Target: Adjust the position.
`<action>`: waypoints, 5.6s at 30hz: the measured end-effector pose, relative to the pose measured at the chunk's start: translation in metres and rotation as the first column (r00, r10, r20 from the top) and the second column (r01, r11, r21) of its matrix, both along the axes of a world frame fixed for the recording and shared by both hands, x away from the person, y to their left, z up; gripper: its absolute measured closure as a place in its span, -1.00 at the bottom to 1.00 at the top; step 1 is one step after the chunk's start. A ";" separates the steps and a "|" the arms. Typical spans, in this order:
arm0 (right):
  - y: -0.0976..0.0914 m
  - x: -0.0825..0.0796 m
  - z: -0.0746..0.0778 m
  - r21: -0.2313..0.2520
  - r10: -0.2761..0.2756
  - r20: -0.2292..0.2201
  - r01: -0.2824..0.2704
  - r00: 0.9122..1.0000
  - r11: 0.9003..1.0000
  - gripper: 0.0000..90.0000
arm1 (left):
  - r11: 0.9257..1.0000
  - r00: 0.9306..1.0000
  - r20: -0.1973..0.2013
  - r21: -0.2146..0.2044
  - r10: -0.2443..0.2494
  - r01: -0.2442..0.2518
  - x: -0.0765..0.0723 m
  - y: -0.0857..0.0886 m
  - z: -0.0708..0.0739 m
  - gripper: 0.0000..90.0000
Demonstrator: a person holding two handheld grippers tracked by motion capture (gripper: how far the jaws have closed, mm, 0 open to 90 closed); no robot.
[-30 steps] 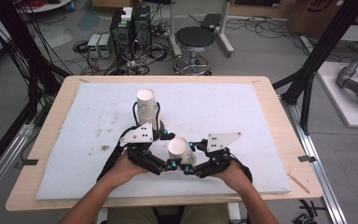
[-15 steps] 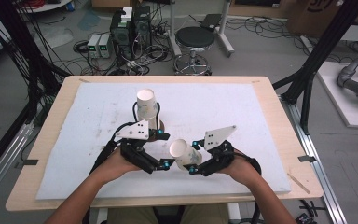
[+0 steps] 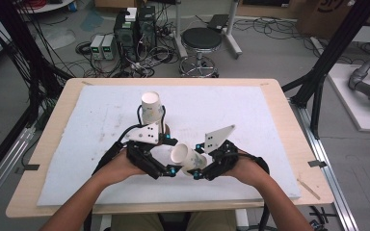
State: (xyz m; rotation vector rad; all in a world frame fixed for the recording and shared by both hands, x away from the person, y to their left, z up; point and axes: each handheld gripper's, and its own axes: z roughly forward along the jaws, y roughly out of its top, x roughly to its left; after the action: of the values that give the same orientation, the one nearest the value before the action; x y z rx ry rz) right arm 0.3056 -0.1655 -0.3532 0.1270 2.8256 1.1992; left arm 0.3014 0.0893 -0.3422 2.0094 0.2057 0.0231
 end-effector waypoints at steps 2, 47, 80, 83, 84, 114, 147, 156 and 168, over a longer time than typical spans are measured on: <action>0.002 0.000 0.001 -0.016 0.007 -0.006 -0.007 1.000 1.000 -0.20 | 1.000 1.000 0.000 0.021 -0.007 0.007 0.001 -0.001 0.000 -0.67; 0.016 -0.002 0.016 -0.184 0.032 0.010 -0.030 0.999 0.983 -0.53 | 0.990 0.997 -0.007 0.116 -0.080 0.081 0.004 -0.007 -0.008 -0.17; -0.045 -0.024 -0.027 0.360 -0.133 -0.028 0.134 0.991 0.923 -0.56 | 0.990 1.000 0.015 -0.140 -0.017 0.019 -0.010 0.026 -0.032 -0.17; -0.047 -0.023 -0.033 0.376 -0.131 -0.046 0.139 0.990 0.916 -0.56 | 0.988 1.000 0.016 -0.154 -0.021 0.024 -0.010 0.027 -0.031 -0.17; -0.048 -0.023 -0.034 0.376 -0.131 -0.051 0.140 0.990 0.916 -0.56 | 0.988 1.000 0.016 -0.154 -0.021 0.024 -0.010 0.027 -0.031 -0.17; -0.035 -0.020 -0.038 0.449 -0.014 -0.096 0.055 0.995 0.892 -0.56 | 0.975 0.995 0.049 -0.204 -0.084 0.093 -0.017 0.020 -0.025 -0.17; -0.044 -0.016 -0.034 0.465 0.010 -0.134 0.054 0.991 0.884 -0.25 | 0.986 1.000 -0.022 -0.164 0.023 -0.026 -0.019 0.023 -0.031 -0.69; -0.043 -0.011 -0.016 0.367 -0.011 -0.110 0.051 0.994 0.929 -0.27 | 0.997 0.998 0.029 -0.051 0.064 -0.062 -0.021 0.027 -0.020 -0.68; -0.035 -0.006 0.009 0.217 -0.017 -0.059 0.030 0.998 0.976 -0.27 | 0.996 0.996 0.061 0.059 0.059 -0.063 -0.020 0.026 -0.011 -0.68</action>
State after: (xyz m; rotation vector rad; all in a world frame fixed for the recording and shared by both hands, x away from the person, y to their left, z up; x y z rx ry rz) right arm 0.3000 -0.2008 -0.3445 0.2084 2.7219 1.5202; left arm 0.2815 0.1148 -0.3528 2.0595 0.2310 0.1288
